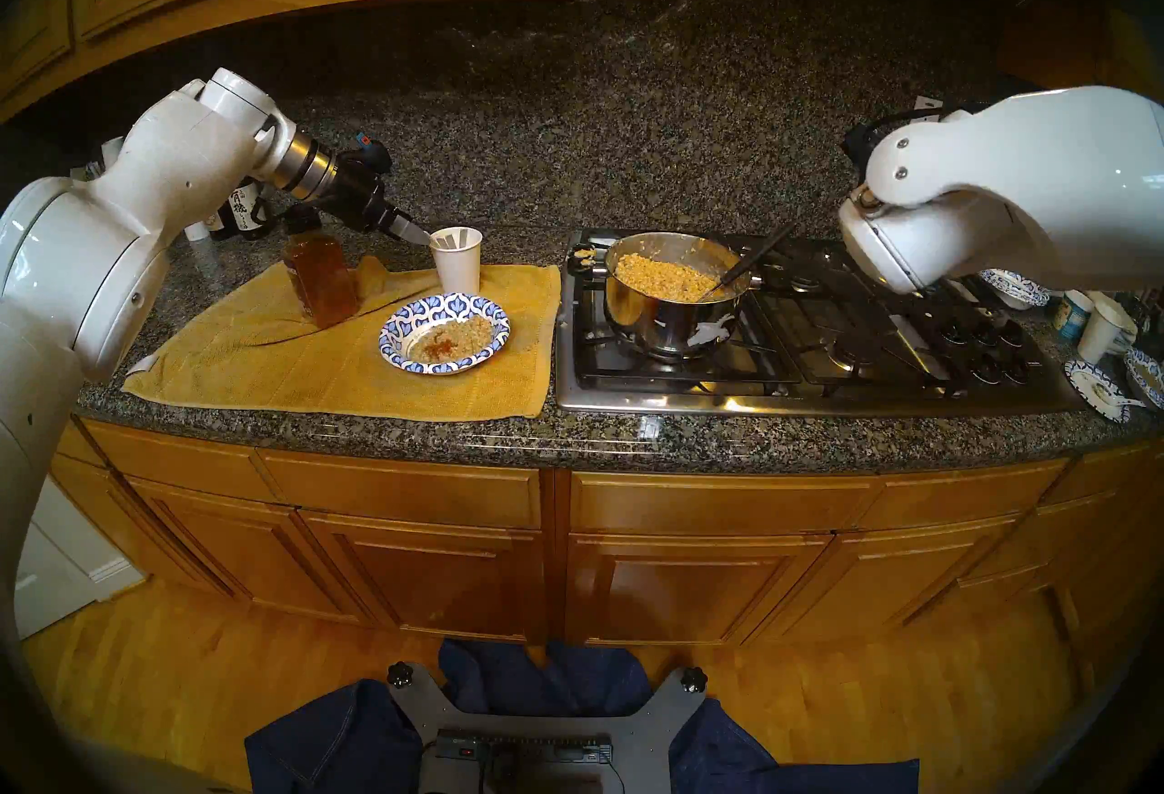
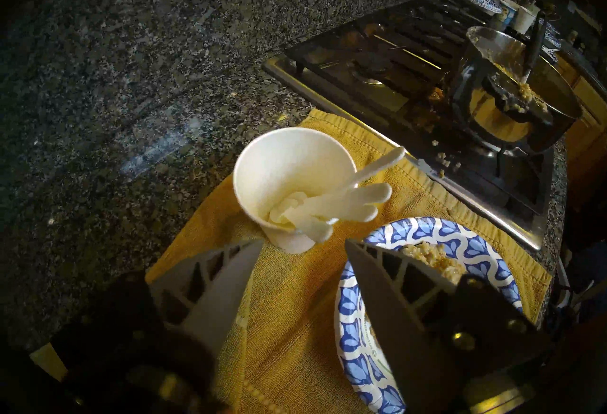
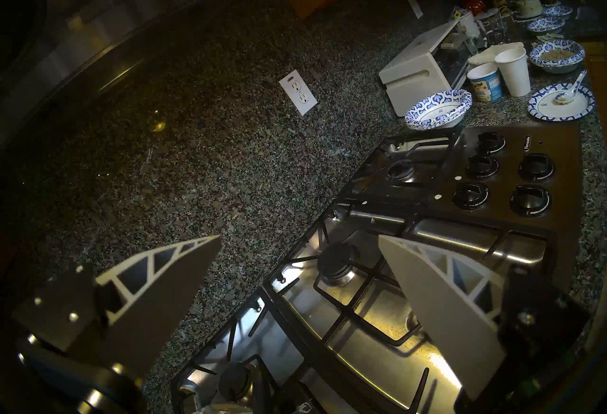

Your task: Scoop oatmeal into bowl, add cinnamon, and put a spoon inside bowl

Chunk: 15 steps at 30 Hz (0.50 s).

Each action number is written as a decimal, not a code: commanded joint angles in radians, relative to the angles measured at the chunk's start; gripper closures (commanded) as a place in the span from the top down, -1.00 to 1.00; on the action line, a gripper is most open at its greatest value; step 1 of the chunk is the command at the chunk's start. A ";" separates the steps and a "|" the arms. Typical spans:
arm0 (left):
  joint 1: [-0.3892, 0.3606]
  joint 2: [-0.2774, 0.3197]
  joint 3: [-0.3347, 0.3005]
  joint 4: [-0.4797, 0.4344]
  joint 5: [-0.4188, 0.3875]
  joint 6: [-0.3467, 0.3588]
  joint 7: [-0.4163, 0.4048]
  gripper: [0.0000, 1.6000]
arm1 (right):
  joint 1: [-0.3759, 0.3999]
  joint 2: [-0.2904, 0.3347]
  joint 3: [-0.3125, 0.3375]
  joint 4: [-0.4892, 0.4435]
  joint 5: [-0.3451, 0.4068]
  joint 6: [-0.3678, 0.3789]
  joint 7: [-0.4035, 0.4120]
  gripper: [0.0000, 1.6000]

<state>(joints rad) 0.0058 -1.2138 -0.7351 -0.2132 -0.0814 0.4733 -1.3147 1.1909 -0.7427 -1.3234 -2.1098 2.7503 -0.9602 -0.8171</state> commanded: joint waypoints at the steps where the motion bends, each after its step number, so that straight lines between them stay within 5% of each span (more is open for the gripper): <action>1: -0.067 -0.008 -0.004 0.000 0.004 -0.002 0.011 0.33 | 0.028 0.001 0.019 0.010 -0.025 0.000 -0.001 1.00; 15: -0.064 -0.034 -0.013 0.011 0.007 -0.003 0.043 0.38 | 0.028 0.005 0.020 0.009 -0.031 0.000 -0.003 1.00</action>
<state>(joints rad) 0.0001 -1.2310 -0.7378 -0.1998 -0.0683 0.4684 -1.2780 1.1908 -0.7384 -1.3230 -2.1107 2.7439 -0.9602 -0.8194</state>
